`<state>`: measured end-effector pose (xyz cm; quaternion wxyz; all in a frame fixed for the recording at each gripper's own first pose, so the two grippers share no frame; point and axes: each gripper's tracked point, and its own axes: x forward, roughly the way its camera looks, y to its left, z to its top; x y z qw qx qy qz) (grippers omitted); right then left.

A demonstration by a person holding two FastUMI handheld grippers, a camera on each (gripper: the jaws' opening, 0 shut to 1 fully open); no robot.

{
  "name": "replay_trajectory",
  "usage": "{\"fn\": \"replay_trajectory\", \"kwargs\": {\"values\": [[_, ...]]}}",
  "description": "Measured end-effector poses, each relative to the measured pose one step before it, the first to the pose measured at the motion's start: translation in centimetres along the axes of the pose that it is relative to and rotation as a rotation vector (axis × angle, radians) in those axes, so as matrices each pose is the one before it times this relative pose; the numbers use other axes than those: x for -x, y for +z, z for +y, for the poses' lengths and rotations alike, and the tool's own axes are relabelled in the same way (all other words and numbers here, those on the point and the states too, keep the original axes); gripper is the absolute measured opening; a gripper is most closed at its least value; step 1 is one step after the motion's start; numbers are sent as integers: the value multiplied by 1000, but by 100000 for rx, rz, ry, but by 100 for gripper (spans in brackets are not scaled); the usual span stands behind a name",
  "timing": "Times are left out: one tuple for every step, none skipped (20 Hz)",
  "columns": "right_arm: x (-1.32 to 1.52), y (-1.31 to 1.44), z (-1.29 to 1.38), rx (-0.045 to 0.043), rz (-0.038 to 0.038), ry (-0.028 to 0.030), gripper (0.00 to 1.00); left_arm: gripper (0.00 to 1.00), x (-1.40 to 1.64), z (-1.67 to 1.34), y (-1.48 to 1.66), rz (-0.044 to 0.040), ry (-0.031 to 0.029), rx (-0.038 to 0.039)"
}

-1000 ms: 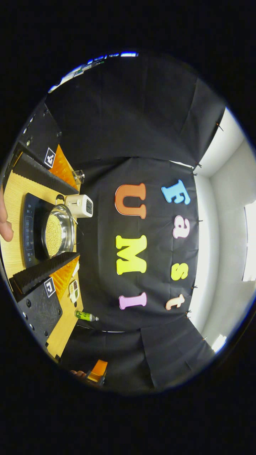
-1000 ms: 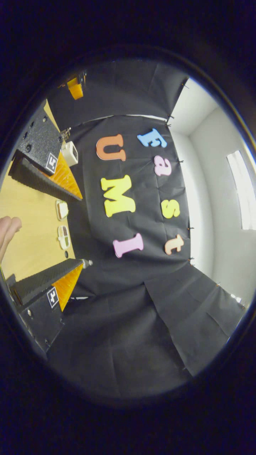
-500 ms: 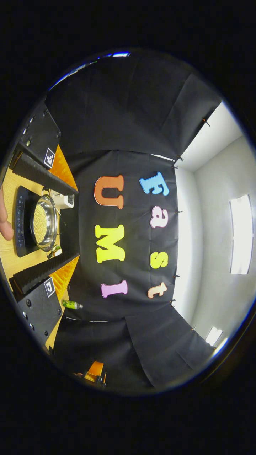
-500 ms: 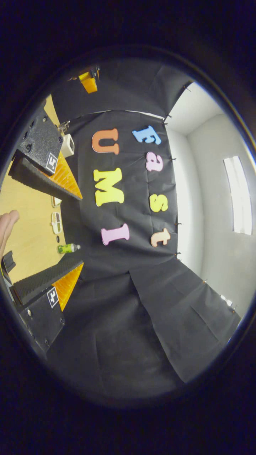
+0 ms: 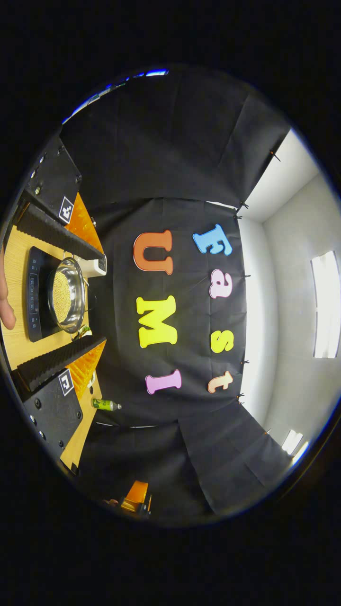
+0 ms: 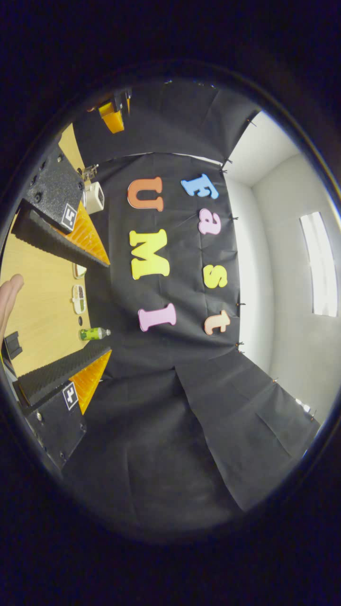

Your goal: First push the handle of the pot to place it horizontally, then grasp the pot with both hands and set it on the induction cooktop.

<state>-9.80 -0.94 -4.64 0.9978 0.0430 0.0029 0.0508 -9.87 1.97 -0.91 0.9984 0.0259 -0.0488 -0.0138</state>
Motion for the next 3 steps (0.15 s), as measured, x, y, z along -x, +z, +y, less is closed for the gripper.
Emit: {"fn": "replay_trajectory", "kwargs": {"values": [[-53,-100,-353,340,735,-682,96,95,71,-299,-23,96,229,-1129],[-117,-221,-518,211,1074,-1538,96,95,-103,-481,63,-7,-610,-238],[-82,-251,-464,408,1232,-1616,96,95,21,-441,61,15,-885,166]]}}
